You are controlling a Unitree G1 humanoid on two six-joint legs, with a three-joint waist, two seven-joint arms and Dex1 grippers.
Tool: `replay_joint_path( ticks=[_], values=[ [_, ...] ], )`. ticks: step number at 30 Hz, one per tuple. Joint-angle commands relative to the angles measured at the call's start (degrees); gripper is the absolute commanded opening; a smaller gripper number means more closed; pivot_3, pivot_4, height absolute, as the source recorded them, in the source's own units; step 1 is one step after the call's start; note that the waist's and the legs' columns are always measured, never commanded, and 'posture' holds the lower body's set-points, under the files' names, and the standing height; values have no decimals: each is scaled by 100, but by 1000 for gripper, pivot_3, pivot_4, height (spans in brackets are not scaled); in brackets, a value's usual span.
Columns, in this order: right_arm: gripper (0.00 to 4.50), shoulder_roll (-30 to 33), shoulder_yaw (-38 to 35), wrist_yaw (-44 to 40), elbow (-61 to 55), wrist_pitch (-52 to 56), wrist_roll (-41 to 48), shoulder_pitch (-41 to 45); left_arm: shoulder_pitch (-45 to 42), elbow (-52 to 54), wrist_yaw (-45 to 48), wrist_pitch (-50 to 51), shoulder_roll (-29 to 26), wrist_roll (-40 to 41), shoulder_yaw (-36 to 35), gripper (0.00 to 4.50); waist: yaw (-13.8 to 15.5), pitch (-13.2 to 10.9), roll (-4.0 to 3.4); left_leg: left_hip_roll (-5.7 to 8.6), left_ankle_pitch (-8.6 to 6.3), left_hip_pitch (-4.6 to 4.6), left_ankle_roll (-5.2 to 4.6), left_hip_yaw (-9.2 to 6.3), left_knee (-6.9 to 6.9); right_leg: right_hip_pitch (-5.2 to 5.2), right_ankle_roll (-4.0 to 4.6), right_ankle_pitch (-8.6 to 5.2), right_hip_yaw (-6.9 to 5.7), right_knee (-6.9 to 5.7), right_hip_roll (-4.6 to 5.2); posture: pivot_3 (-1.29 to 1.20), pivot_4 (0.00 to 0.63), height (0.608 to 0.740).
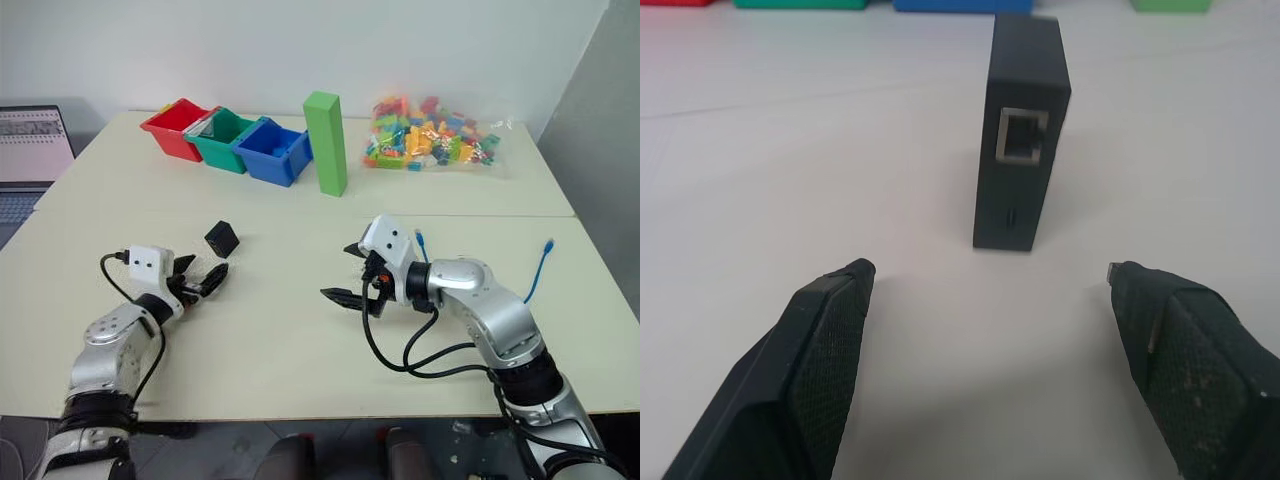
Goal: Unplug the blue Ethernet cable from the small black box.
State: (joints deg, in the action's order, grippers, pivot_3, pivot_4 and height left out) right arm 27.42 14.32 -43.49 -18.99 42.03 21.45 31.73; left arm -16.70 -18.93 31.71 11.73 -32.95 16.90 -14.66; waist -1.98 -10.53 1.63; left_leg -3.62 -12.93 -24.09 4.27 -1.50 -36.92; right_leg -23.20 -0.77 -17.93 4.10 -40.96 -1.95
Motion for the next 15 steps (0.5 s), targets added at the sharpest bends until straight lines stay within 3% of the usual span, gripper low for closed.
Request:
replay_joint_path(
  ticks=[1,8,15],
  values=[
    [4500,318,-475,-74,-276,-82,97,-196,435,1299,317,798,-645,208,-214,3975,-3,0,1,-1,0,0,0,0,0,0,0,0,0,-1,0,0,150,740],
    [4500,1020,-1385,-690,-264,111,819,-628,919,2200,1625,1317,-1912,792,-733,3975,8,-2,-1,1,0,5,0,2,5,1,-4,-3,-1,4,1,0,150,740],
    [4500,1348,-1583,-897,-146,116,1022,-691,926,2350,1961,1586,-2093,1097,-900,3975,-10,-3,-3,-4,-1,12,-1,7,8,1,-28,-18,4,2,-2,0,150,740]
  ],
)
